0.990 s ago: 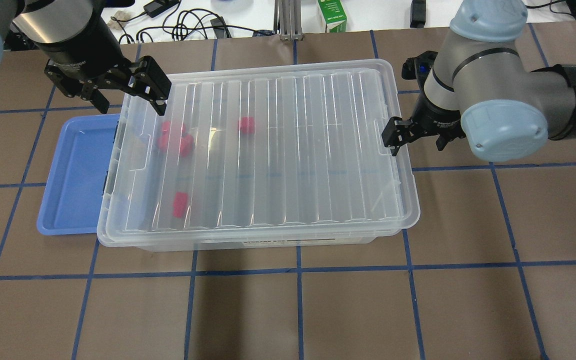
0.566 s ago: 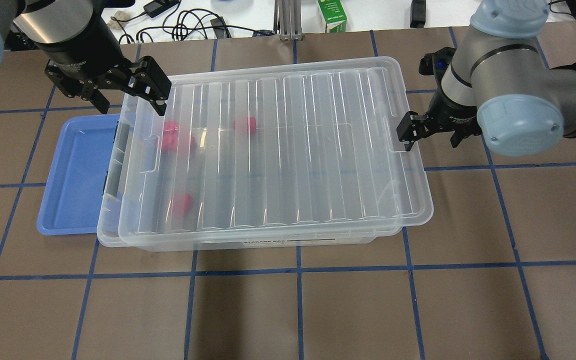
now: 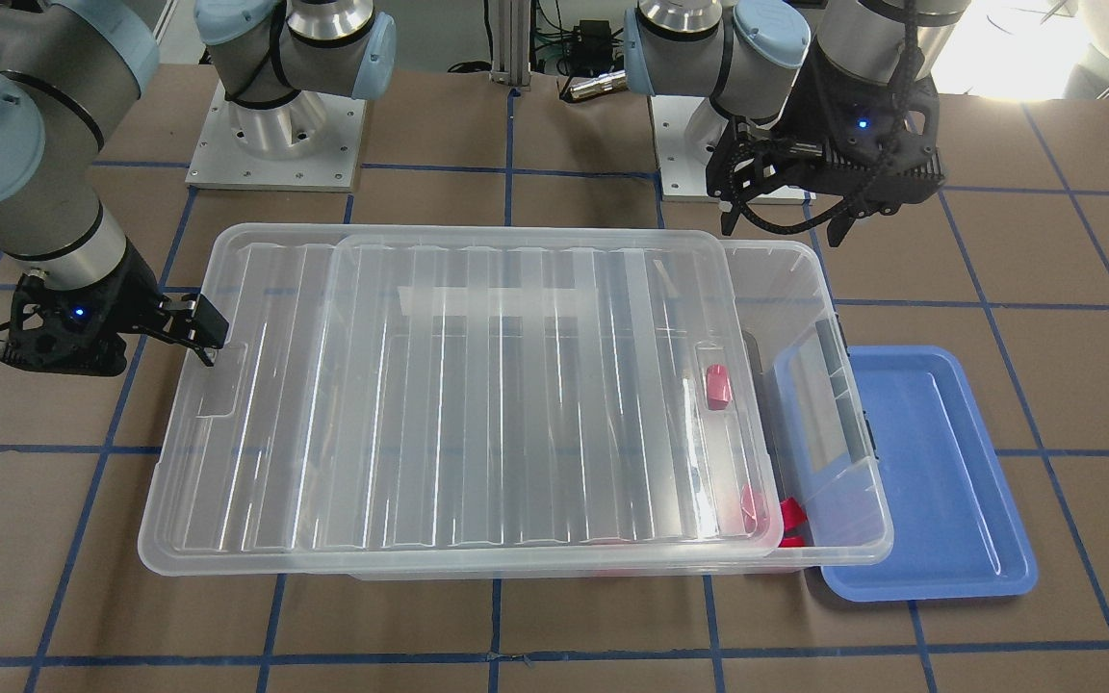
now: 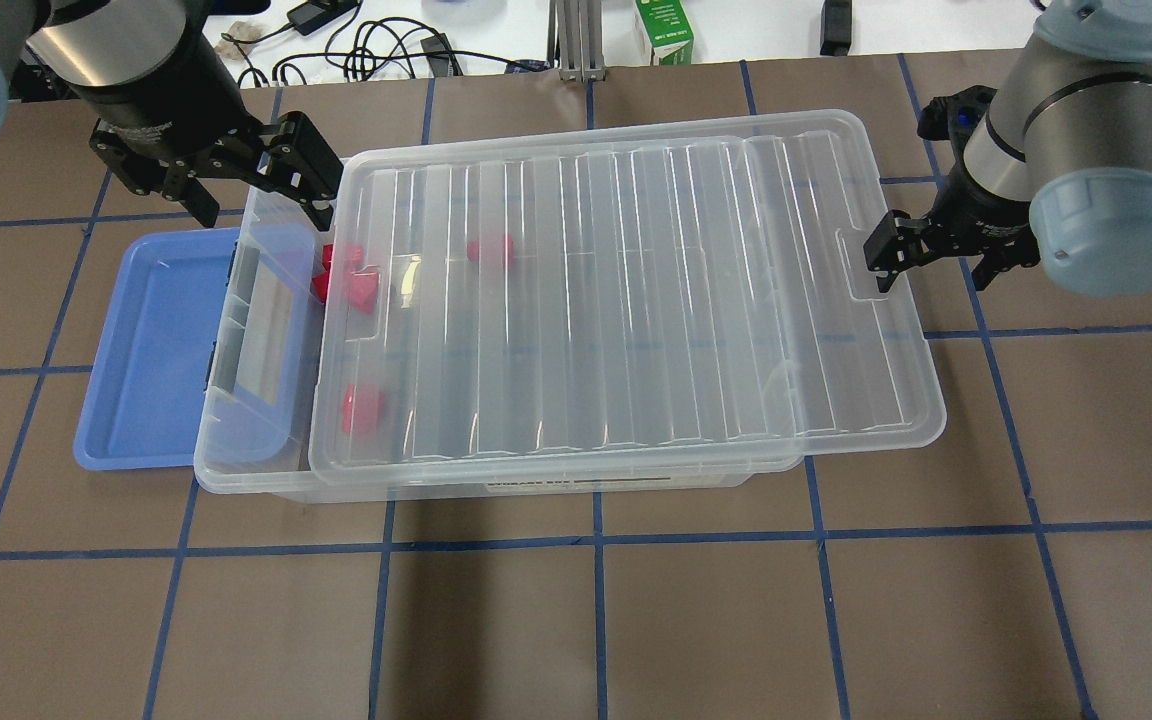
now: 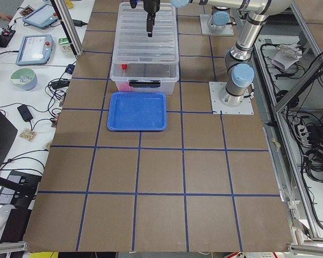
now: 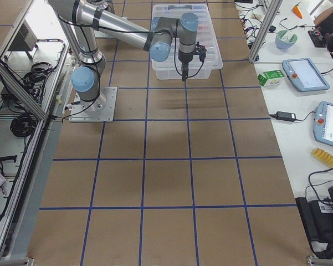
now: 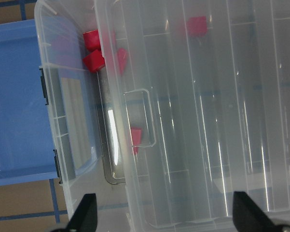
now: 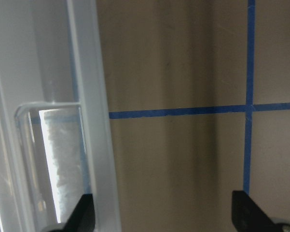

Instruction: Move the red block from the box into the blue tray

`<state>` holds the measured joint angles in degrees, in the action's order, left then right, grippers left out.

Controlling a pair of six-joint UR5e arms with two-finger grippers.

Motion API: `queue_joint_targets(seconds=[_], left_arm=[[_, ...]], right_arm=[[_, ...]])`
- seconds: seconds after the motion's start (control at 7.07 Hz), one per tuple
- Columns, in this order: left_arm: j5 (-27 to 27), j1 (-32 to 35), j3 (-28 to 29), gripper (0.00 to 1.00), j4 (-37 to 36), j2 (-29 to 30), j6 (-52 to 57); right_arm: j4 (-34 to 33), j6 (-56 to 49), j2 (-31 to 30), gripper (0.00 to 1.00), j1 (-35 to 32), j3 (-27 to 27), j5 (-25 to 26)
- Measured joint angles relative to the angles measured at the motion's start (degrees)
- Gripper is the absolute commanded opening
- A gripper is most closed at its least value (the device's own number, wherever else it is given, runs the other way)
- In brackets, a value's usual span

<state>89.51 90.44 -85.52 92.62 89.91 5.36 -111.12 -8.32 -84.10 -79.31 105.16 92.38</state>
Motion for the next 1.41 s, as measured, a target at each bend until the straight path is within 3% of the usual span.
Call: queue_joint_targets(seconds=[0.42, 1.41], left_arm=[[0.0, 0.0, 0.0, 1.0, 0.0, 0.1, 0.0], [0.1, 0.1, -0.4, 1.0, 0.0, 0.1, 0.6]], right_arm=[[0.1, -1.8, 0.0, 1.0, 2.3, 0.0, 3.1], [0.7, -5.1, -0.3, 1.0, 8.0, 0.0, 3.1]])
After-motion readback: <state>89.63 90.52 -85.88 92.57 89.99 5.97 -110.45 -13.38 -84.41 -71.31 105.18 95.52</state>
